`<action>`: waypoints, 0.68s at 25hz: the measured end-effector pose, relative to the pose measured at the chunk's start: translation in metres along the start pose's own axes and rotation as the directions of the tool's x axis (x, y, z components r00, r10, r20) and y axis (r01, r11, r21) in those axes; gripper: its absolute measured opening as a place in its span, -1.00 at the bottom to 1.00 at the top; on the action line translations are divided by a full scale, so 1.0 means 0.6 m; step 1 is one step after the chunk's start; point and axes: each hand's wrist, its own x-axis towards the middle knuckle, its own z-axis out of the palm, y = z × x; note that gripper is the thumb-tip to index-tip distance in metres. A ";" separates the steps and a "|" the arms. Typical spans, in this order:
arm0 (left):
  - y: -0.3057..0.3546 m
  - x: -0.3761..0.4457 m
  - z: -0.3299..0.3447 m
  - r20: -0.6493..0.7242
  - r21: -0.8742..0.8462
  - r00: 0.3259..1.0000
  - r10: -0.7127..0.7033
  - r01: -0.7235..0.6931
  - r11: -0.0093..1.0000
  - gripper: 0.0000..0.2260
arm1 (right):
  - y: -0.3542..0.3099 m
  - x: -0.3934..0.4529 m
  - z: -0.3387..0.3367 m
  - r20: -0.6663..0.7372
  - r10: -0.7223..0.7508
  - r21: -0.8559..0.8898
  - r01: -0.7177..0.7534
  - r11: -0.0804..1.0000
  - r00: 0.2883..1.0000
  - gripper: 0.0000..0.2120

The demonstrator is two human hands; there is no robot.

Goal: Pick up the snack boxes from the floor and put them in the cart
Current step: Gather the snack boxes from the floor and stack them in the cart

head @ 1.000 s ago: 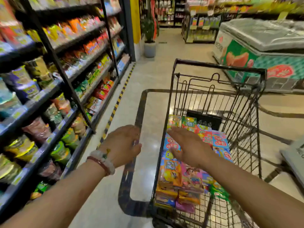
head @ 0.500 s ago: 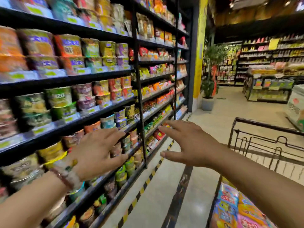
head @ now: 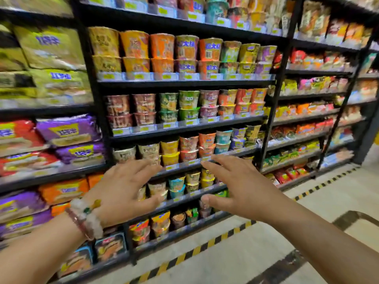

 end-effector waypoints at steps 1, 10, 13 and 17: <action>-0.009 -0.029 -0.004 0.021 0.022 0.999 -0.034 0.034 0.999 -0.12 | -0.020 0.005 0.006 0.010 -0.036 0.001 0.036 0.999 0.999 -0.28; -0.147 -0.312 -0.083 0.040 0.137 0.940 -0.339 0.331 0.934 -0.14 | -0.302 0.063 0.021 0.029 -0.351 0.023 0.351 0.936 0.936 -0.16; -0.207 -0.444 -0.121 0.035 0.175 0.906 -0.423 0.411 0.895 -0.15 | -0.444 0.088 0.040 0.031 -0.456 0.064 0.453 0.889 0.890 -0.14; -0.285 -0.648 -0.177 0.013 0.225 0.819 -0.573 0.556 0.800 -0.03 | -0.658 0.103 0.065 -0.005 -0.625 0.084 0.623 0.778 0.781 -0.17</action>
